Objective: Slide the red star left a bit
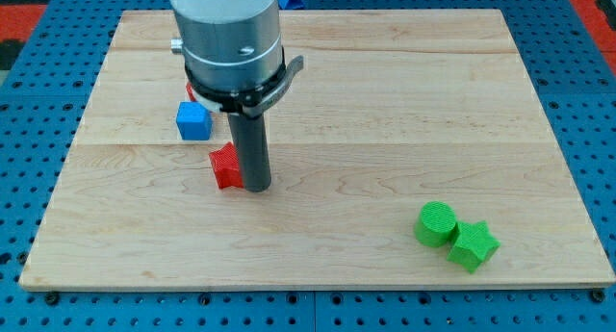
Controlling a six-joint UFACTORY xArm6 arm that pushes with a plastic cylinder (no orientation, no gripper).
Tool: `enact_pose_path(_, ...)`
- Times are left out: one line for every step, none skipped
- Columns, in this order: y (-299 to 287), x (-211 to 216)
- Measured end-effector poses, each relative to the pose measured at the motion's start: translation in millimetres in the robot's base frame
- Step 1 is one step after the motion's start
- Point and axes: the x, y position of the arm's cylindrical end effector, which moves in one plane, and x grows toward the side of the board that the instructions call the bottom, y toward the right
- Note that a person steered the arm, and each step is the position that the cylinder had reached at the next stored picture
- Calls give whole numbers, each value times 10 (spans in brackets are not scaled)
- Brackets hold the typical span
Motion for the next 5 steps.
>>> enact_pose_path(-402,11)
enact_pose_path(-675,19)
enact_pose_path(-664,43)
enact_pose_path(-35,182)
enact_pose_path(-81,19)
